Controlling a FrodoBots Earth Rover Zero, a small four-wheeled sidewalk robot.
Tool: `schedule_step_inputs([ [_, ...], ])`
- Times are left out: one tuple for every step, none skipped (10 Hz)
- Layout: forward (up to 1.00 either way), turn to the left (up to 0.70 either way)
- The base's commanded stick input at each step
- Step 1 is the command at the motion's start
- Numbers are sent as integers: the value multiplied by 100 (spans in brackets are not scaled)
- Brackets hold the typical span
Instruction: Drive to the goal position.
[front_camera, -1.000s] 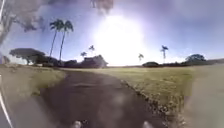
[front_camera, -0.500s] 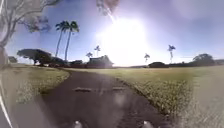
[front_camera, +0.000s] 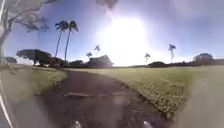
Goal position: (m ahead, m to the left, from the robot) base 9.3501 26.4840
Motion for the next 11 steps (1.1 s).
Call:
schedule_step_inputs([
  [70,0],
  [70,0],
  [70,0],
  [70,0],
  [70,0],
  [70,0],
  [70,14],
  [70,14],
  [70,14],
  [70,14],
  [70,14],
])
